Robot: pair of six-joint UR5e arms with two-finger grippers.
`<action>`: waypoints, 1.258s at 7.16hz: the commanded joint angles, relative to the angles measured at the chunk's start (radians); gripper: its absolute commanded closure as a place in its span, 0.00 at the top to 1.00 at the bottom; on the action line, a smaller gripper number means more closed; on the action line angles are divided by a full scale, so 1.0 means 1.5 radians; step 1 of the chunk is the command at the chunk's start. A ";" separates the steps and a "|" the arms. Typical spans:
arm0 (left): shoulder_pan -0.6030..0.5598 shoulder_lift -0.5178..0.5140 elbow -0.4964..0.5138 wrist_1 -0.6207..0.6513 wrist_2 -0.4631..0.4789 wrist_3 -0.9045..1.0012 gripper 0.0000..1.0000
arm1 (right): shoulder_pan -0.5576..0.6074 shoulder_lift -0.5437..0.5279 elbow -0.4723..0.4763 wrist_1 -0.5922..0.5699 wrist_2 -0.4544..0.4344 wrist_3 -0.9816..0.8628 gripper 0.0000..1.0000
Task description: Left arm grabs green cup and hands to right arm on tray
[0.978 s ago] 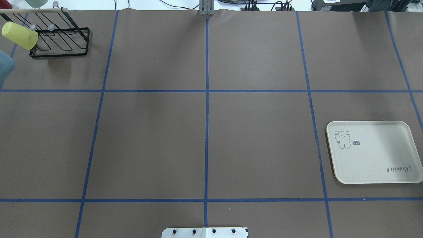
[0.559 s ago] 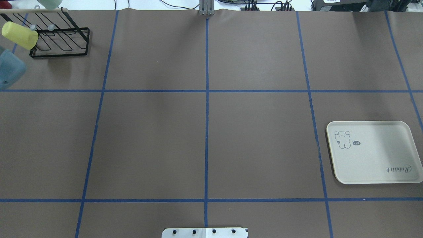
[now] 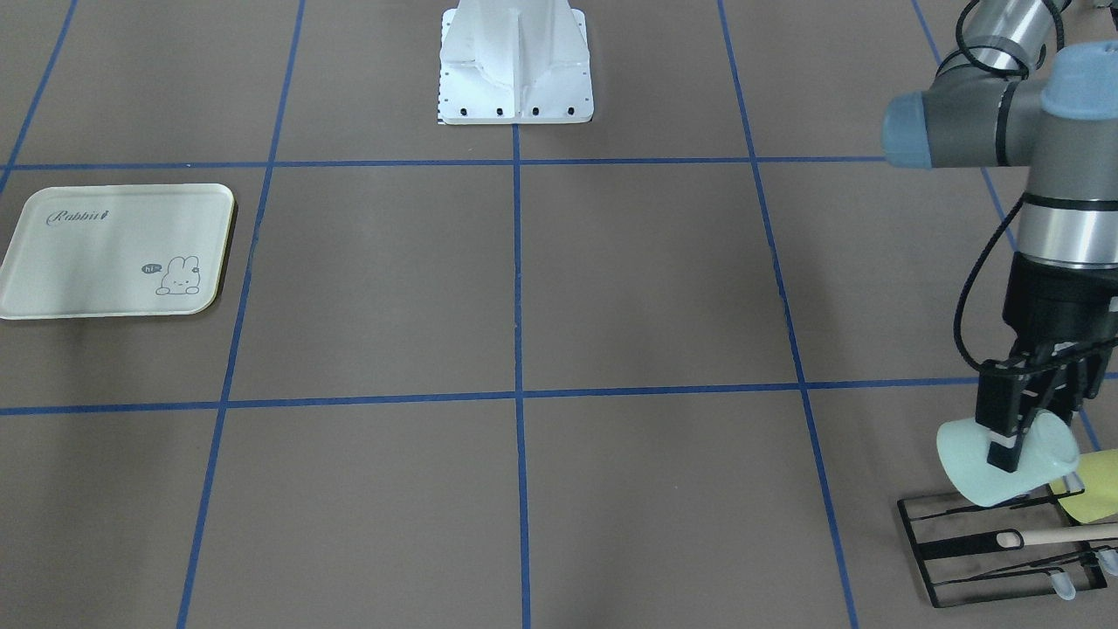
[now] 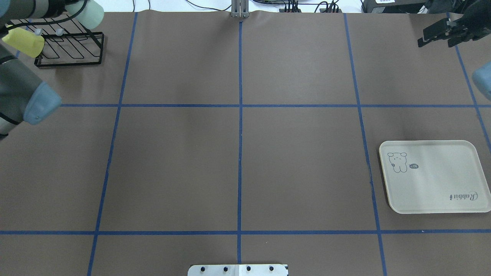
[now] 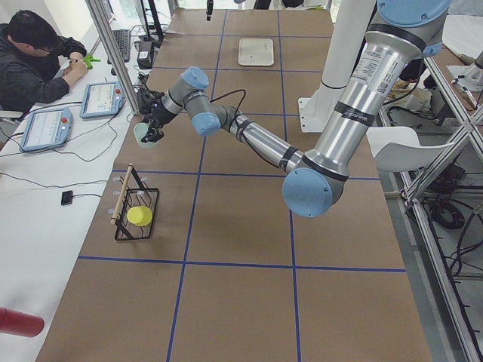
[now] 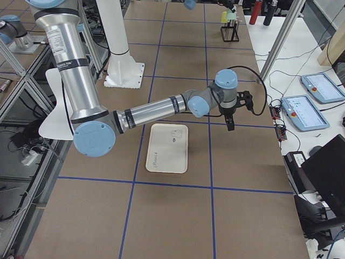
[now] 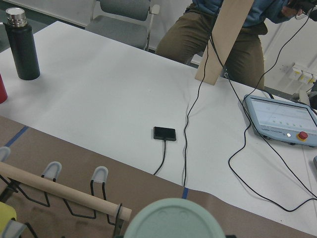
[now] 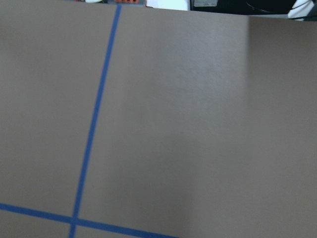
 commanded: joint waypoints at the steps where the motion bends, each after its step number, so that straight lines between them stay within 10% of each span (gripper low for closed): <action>1: 0.064 -0.040 -0.001 -0.007 0.020 -0.121 0.24 | -0.040 0.055 0.002 0.051 0.002 0.125 0.99; 7: 0.161 -0.111 -0.031 -0.149 0.008 -0.581 0.24 | -0.181 0.068 -0.018 0.522 -0.050 0.711 0.99; 9: 0.159 -0.108 -0.045 -0.172 -0.096 -0.697 0.24 | -0.204 0.069 -0.008 0.613 -0.046 0.760 0.99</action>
